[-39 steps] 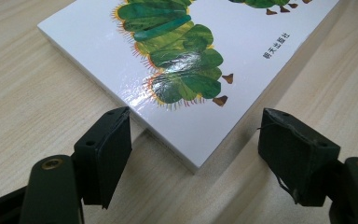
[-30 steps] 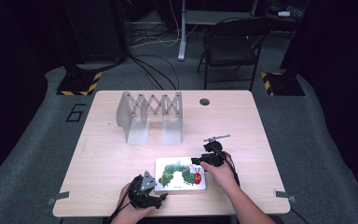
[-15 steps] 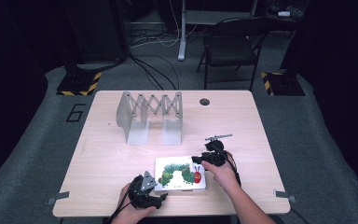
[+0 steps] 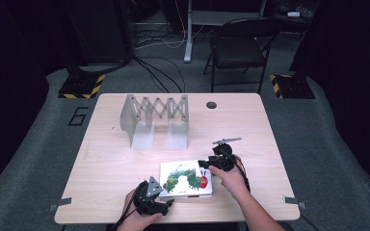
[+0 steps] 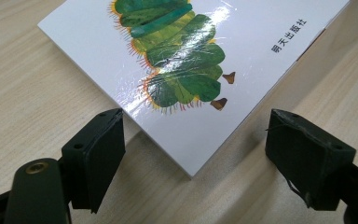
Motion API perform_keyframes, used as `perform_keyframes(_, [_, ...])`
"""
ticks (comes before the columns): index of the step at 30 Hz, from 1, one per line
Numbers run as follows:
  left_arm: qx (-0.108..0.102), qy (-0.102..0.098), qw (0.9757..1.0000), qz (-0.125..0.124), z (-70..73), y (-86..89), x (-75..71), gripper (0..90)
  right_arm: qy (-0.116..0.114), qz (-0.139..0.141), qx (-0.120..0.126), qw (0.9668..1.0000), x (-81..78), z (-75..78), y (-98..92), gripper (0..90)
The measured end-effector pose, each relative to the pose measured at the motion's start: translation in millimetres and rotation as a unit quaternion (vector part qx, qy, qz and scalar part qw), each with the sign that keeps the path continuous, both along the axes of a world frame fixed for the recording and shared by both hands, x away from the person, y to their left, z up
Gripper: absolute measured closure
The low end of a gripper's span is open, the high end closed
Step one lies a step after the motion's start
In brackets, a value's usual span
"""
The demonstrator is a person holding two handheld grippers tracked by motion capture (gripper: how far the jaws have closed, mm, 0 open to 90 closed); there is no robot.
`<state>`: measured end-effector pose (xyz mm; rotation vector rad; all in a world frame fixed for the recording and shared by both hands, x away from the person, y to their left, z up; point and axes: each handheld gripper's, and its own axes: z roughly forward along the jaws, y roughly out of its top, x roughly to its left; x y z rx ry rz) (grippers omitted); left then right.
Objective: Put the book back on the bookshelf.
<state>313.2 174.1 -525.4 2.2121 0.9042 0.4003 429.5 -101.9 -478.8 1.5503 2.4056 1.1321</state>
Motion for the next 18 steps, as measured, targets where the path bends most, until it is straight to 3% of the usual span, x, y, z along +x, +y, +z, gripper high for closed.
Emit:
perform_keyframes(7, [0.001, 0.006, 1.0, 0.005, 0.8, -1.1, 0.1, 19.5, 0.0, 0.0, 0.007, 1.0, -2.7, 4.6, -0.8, 43.2])
perform_keyframes(10, [0.002, 0.009, 0.9999, 0.01, 1.3, -2.0, 0.2, 19.5, -0.015, 0.005, 0.011, 0.9998, -3.2, 6.5, -1.5, 43.2])
perform_keyframes(13, [0.002, 0.01, 0.9999, 0.013, 1.6, -2.6, 0.1, 19.5, -0.007, 0.001, 0.009, 0.9999, -5.7, 9.2, -0.1, 43.2])
perform_keyframes(14, [0.005, 0.011, 0.9998, 0.016, 1.9, -3.2, 0.3, 19.5, -0.019, 0.004, 0.007, 0.9998, -6.4, 10.3, 0.5, 43.2])
perform_keyframes(18, [0.011, 0.019, 0.9995, 0.021, 3.6, -4.9, 1.4, 19.3, -0.022, 0.007, 0.007, 0.9997, -7.6, 12.9, 0.3, 43.2])
